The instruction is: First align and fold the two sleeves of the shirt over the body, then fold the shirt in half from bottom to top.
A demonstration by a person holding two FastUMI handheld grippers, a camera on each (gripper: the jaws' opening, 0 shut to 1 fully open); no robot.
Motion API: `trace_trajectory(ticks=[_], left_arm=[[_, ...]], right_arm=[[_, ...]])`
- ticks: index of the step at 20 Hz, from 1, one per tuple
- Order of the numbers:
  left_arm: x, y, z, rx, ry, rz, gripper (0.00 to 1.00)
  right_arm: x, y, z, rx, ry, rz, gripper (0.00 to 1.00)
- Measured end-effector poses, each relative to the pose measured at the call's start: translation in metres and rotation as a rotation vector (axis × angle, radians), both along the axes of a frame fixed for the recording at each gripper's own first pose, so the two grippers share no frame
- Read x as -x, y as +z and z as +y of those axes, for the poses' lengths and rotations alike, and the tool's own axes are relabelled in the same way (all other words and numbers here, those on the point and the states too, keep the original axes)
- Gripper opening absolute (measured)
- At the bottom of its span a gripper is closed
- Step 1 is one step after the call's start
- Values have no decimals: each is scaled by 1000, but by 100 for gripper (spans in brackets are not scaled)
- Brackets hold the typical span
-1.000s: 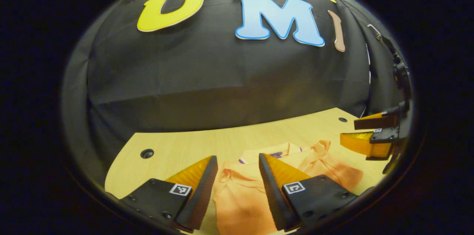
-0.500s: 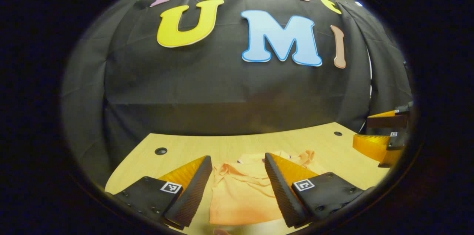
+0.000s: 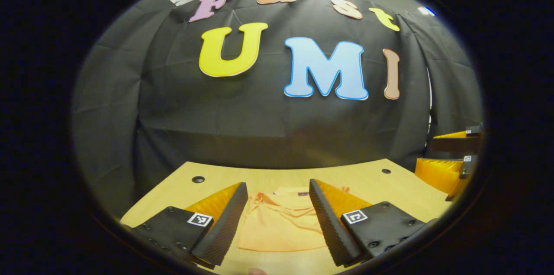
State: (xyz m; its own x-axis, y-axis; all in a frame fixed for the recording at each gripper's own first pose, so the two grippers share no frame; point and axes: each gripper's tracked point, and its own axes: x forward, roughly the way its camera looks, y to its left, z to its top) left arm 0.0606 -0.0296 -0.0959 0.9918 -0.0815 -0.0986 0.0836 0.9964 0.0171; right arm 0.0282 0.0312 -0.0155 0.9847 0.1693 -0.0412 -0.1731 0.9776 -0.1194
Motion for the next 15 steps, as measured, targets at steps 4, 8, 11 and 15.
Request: trace_trajectory(ticks=[4,8,11,15], left_arm=[[40,11,3,7,44,-30,94],[70,16,3,5,54,-44,94],[80,29,1,-7,37,-66,93],[87,47,-1,-26,15,-95,94]], right_arm=[[30,9,-7,-26,23,-36,96],[52,12,-14,-34,21,-60,96],[61,19,-16,-46,15,-73,96],[65,25,-17,-62,-19,-75,96]])
